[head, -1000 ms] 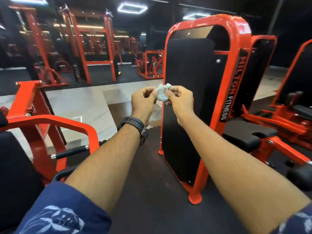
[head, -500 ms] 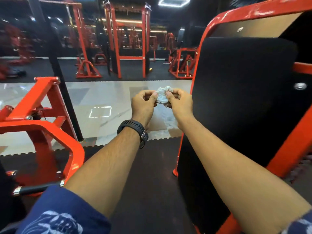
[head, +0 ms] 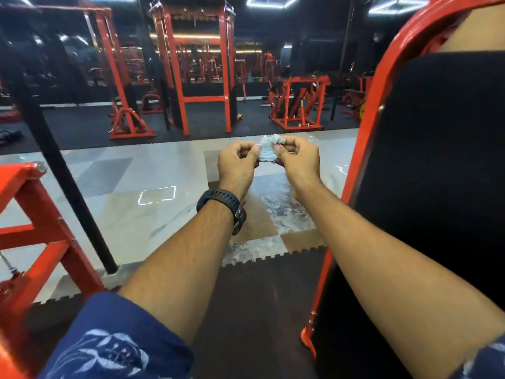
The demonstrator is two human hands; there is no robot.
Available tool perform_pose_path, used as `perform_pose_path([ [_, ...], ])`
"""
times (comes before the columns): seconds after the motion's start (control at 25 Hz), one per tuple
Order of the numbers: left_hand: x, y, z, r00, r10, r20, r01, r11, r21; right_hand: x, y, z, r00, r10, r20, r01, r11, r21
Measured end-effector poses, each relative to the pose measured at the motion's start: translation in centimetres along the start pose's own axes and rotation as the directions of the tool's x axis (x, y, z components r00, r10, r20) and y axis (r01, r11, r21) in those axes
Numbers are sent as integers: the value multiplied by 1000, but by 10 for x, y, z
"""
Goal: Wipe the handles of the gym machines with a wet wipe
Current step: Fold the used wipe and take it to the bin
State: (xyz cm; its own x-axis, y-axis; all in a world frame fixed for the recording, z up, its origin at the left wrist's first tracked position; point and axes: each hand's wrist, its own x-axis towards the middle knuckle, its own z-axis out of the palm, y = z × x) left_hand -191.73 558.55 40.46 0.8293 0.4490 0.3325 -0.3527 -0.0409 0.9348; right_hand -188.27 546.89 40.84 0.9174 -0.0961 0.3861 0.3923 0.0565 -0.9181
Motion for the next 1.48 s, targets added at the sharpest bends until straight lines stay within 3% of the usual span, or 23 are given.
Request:
perform_pose_path([
  [0.32, 222, -109, 57, 995, 19, 93, -19, 1000, -3, 210, 123, 64, 996, -3, -87, 6, 1000, 30],
  [0.56, 399, -172, 149, 973, 9, 232, -6, 1000, -16, 384, 190, 72, 969, 6, -246, -9, 1000, -12],
  [0.88, 548, -270, 314, 878, 8, 478, 50, 993, -109, 556, 277, 11, 884, -35, -466, -24, 993, -118],
  [1.12, 656, -331, 437, 754, 7, 656, 104, 986, -131, 684, 336, -30, 780, -69, -622, -38, 987, -157],
  [1.48, 769, -417, 634, 638, -5, 770, 173, 975, -138, 864, 419, -129, 674, -92, -733, -87, 975, -203],
])
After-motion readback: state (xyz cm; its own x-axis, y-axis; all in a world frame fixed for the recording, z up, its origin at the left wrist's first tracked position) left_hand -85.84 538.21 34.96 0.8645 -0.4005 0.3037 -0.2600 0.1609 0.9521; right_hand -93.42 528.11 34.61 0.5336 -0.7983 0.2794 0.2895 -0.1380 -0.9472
